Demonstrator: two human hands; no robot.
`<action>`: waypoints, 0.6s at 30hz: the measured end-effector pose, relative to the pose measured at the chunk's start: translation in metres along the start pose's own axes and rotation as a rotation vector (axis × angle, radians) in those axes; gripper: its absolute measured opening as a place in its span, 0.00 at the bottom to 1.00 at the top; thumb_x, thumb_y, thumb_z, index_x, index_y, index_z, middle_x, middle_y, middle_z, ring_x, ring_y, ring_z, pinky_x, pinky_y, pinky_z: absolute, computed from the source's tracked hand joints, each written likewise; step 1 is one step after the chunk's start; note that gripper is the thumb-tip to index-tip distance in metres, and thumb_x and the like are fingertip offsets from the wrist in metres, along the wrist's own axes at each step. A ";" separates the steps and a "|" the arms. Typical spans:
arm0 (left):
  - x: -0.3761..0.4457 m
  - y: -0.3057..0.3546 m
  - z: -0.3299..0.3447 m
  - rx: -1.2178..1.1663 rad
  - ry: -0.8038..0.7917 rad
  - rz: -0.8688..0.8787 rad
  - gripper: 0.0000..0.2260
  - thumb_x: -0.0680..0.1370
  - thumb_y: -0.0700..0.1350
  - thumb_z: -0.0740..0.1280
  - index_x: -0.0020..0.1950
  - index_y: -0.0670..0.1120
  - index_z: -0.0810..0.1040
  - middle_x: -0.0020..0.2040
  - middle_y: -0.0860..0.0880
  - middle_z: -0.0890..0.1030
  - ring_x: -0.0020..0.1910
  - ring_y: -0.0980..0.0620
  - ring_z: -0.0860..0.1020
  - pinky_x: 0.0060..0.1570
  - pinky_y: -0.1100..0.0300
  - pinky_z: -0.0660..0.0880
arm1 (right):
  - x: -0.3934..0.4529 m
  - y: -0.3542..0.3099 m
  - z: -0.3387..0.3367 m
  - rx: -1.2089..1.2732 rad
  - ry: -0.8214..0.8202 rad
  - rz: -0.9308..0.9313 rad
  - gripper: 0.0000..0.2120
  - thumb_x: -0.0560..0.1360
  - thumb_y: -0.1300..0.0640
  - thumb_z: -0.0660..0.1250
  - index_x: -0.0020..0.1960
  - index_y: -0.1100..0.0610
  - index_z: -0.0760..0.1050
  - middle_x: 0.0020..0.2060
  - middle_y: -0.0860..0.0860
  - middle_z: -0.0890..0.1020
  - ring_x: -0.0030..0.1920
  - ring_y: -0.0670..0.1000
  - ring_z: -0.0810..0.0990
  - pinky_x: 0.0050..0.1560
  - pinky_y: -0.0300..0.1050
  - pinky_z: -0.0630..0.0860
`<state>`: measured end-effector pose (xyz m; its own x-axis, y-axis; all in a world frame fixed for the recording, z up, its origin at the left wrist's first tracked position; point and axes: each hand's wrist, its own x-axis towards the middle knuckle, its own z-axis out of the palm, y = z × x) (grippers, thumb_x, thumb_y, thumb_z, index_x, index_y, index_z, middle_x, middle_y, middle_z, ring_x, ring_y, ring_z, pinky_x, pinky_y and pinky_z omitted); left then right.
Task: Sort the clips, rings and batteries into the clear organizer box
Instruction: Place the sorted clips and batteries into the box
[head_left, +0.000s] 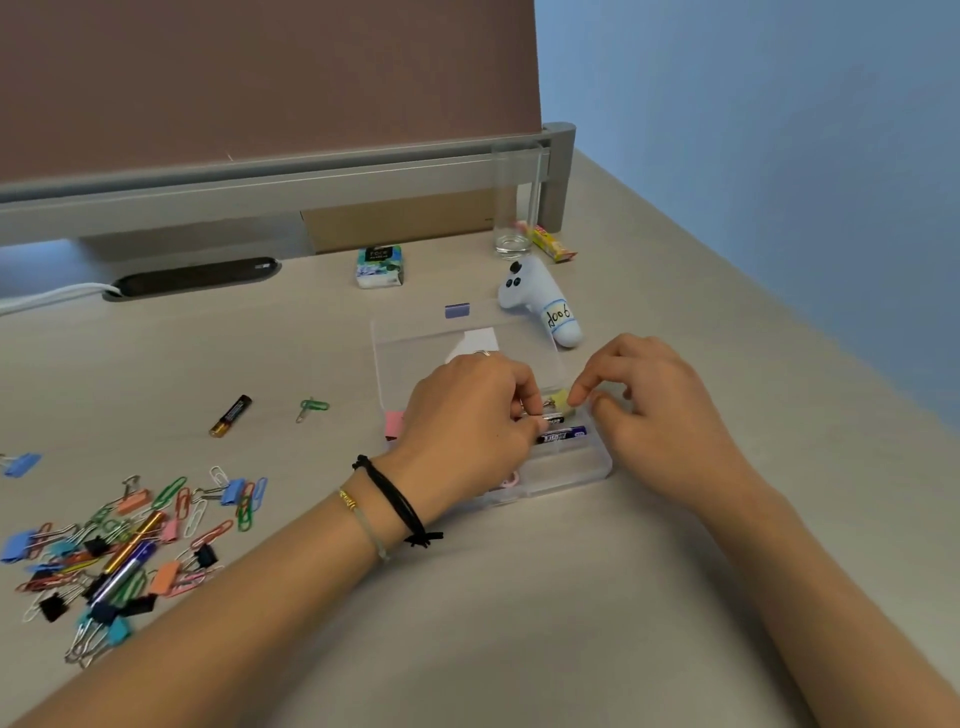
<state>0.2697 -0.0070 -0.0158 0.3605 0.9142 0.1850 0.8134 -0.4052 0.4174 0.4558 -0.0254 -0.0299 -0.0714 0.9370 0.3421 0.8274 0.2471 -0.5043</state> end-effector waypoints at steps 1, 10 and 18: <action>0.001 0.000 0.001 0.008 0.000 0.003 0.04 0.74 0.53 0.73 0.45 0.55 0.81 0.40 0.56 0.77 0.42 0.56 0.75 0.36 0.60 0.69 | 0.000 0.000 0.000 -0.003 0.006 -0.001 0.13 0.71 0.65 0.65 0.42 0.48 0.82 0.45 0.44 0.78 0.48 0.47 0.71 0.46 0.43 0.68; -0.004 -0.008 -0.006 -0.036 0.001 -0.010 0.07 0.73 0.57 0.73 0.44 0.55 0.81 0.37 0.56 0.78 0.40 0.58 0.76 0.39 0.57 0.74 | -0.004 -0.006 0.007 0.028 0.018 -0.039 0.12 0.70 0.63 0.63 0.42 0.48 0.81 0.43 0.45 0.78 0.46 0.49 0.71 0.46 0.48 0.72; -0.039 -0.052 -0.045 -0.044 0.058 -0.066 0.05 0.72 0.53 0.74 0.42 0.56 0.81 0.37 0.57 0.79 0.37 0.60 0.75 0.38 0.55 0.76 | -0.002 -0.070 0.021 0.081 -0.034 -0.220 0.12 0.70 0.62 0.62 0.42 0.49 0.81 0.42 0.44 0.78 0.47 0.50 0.74 0.47 0.50 0.73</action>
<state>0.1927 -0.0211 -0.0052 0.2786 0.9380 0.2063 0.8131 -0.3447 0.4691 0.3868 -0.0393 -0.0117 -0.2651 0.8658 0.4245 0.7428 0.4641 -0.4826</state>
